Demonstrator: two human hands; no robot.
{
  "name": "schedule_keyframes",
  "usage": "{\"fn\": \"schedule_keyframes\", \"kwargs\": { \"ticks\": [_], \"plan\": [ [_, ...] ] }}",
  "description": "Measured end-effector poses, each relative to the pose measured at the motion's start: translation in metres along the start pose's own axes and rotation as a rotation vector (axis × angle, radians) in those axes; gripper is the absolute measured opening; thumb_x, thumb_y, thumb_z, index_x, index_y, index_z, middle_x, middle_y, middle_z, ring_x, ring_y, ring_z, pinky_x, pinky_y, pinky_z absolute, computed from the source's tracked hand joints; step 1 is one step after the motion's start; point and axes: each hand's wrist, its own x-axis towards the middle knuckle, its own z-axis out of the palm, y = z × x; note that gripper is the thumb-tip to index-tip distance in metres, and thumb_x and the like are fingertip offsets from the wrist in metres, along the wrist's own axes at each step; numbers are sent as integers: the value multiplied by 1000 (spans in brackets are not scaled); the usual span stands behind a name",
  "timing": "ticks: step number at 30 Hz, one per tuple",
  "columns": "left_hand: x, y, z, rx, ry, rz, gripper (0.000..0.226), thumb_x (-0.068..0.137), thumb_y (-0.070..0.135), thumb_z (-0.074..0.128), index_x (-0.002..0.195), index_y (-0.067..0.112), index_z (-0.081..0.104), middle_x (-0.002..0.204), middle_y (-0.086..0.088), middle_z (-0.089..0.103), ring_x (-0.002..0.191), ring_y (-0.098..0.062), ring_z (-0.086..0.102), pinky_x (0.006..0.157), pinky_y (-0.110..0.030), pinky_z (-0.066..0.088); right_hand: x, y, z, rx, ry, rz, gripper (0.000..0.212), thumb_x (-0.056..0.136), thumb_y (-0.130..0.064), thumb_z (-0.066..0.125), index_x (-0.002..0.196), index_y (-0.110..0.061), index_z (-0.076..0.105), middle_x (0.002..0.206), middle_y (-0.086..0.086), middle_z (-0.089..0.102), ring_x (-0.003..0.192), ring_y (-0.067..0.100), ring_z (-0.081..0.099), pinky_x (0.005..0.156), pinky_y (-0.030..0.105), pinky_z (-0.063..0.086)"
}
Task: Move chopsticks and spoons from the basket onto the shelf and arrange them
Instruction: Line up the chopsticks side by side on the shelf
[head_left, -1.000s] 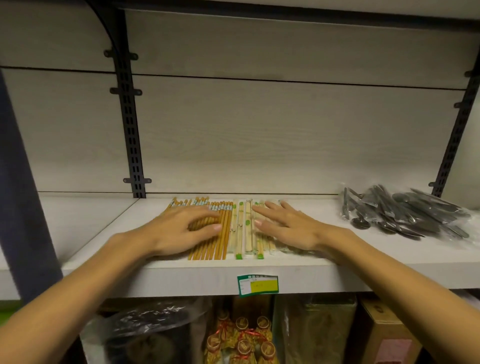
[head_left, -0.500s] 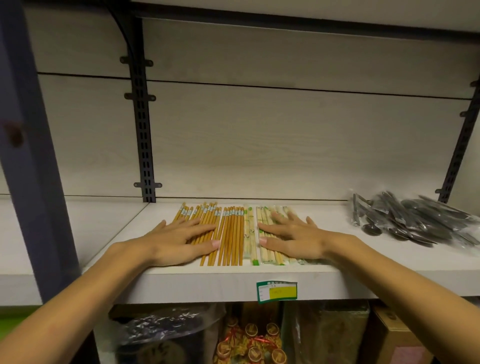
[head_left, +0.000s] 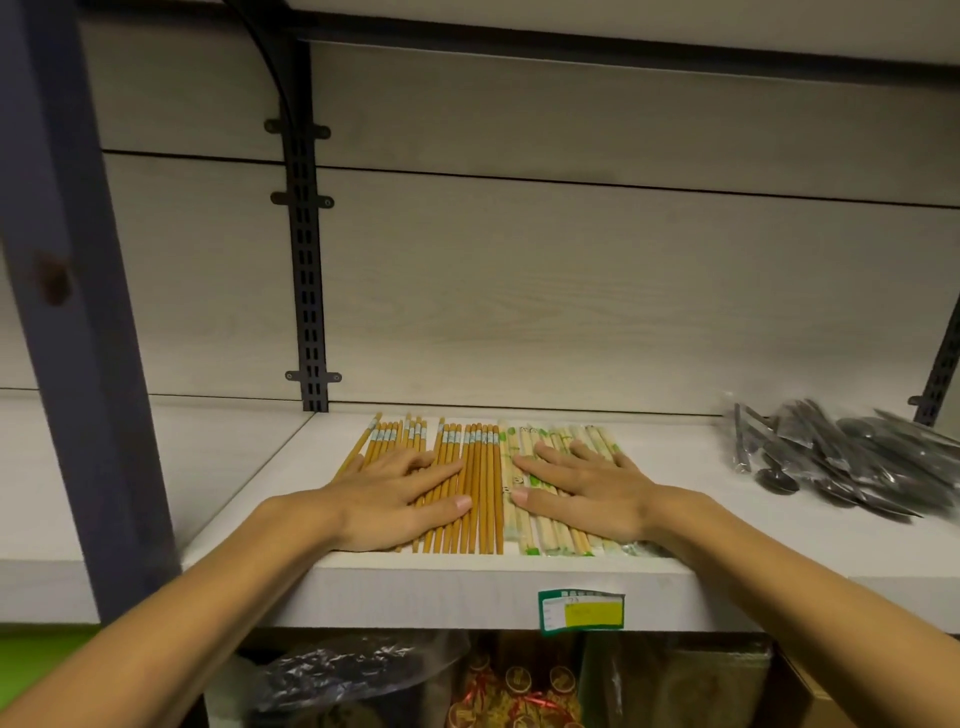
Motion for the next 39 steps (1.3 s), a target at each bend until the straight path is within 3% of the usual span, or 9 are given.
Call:
{"fn": "schedule_keyframes", "kwargs": {
  "ticks": [6, 11, 14, 16, 22, 26, 31, 34, 39],
  "plan": [
    [-3, -6, 1, -38, -1, 9, 71, 85, 73, 12, 149, 46, 3, 158, 13, 6, 147, -13, -2, 119, -46, -5, 0, -3, 3, 95, 98, -66, 61, 85, -78, 20, 143, -59, 20, 161, -16, 9, 150, 26, -1, 117, 58, -2],
    [-5, -9, -1, -41, -15, 50, 67, 86, 71, 9, 148, 49, 0, 160, 14, -5, 147, -12, -12, 119, -42, -10, -6, -6, 3, 167, 297, -217, 51, 95, -62, 30, 137, -40, 49, 144, -4, 51, 137, 15, 38, 114, 40, 29],
    [-6, -15, -6, -53, 117, 60, 66, 84, 76, 10, 146, 53, 7, 160, 15, 2, 147, -10, -6, 119, -41, -6, -14, -5, -6, 228, 344, -238, 50, 98, -57, 27, 135, -36, 52, 136, -12, 55, 120, 9, 51, 103, 33, 39],
    [-5, -24, -7, -34, 174, 9, 65, 84, 75, 8, 146, 53, 6, 160, 14, -1, 147, -11, -10, 118, -42, -10, -15, 2, -12, 361, 298, -184, 50, 98, -57, 28, 137, -36, 50, 134, -13, 54, 122, 10, 49, 100, 27, 37],
    [-7, -35, -2, -133, 39, -94, 88, 70, 89, 4, 148, 49, -2, 161, 6, -11, 146, -20, -17, 116, -45, -10, -8, 7, 1, 99, 76, -123, 73, 79, -84, 17, 146, -55, 17, 162, -9, 4, 149, 21, -7, 118, 56, -3],
    [-14, -30, -6, -209, -45, -76, 115, 46, 101, 5, 147, 48, -6, 160, 4, -16, 145, -17, -19, 117, -46, -8, -9, 0, -2, 72, 29, -100, 76, 78, -80, 14, 148, -52, 10, 163, -6, -1, 149, 23, -10, 118, 52, -5],
    [-18, -16, -17, -198, 37, -67, 72, 86, 72, 16, 151, 42, 8, 161, 6, 1, 148, -16, -2, 118, -43, 1, -6, 0, -13, 113, 75, -89, 77, 77, -81, 17, 148, -52, 12, 163, -5, 1, 150, 24, -5, 119, 54, 1],
    [-8, -15, -15, -70, 150, -41, 70, 87, 70, 15, 151, 41, 9, 161, 6, -1, 148, -17, -1, 117, -41, 1, 0, -5, -12, 27, 131, -85, 71, 80, -80, 12, 146, -56, 7, 162, -8, -1, 149, 24, -8, 118, 56, -5],
    [3, -15, -1, -53, 26, 6, 74, 83, 73, 8, 150, 42, -2, 160, 13, -9, 146, -11, -13, 117, -38, -9, 6, -14, -1, -15, 12, -53, 66, 82, -81, 9, 144, -60, 1, 162, -12, -7, 149, 24, -10, 117, 57, -7]
  ]
}}
